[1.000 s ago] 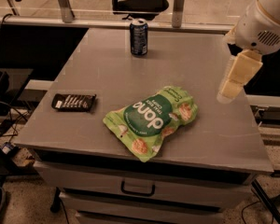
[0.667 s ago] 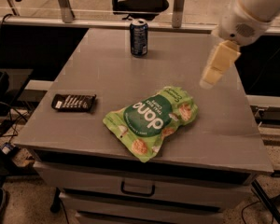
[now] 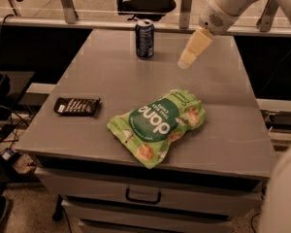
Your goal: Knock pepsi can over
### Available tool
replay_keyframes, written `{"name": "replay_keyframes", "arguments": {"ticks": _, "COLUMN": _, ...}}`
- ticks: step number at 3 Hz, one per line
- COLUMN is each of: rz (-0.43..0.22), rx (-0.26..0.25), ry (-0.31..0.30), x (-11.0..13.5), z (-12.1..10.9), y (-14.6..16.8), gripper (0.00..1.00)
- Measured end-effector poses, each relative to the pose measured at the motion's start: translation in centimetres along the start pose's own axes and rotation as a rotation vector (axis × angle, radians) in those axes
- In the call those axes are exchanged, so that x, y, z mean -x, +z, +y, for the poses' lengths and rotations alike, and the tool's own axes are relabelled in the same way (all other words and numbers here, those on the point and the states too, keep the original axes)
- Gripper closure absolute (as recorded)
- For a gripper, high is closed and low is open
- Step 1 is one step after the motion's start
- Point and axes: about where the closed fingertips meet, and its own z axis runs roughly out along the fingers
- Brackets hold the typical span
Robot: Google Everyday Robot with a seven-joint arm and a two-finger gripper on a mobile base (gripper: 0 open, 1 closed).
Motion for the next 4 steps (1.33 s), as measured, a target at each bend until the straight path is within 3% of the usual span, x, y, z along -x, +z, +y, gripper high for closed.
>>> {"name": "replay_keyframes", "arguments": {"ticks": 2, "rz": -0.034, "rx": 0.001, "ry": 0.063, "x": 6.8, "z": -3.3, "y": 6.1, "gripper": 0.0}}
{"name": "replay_keyframes", "arguments": {"ticks": 4, "rz": -0.093, "rx": -0.027, "ry": 0.162, "x": 10.8, "z": -5.7, "y": 9.0, "gripper": 0.0}}
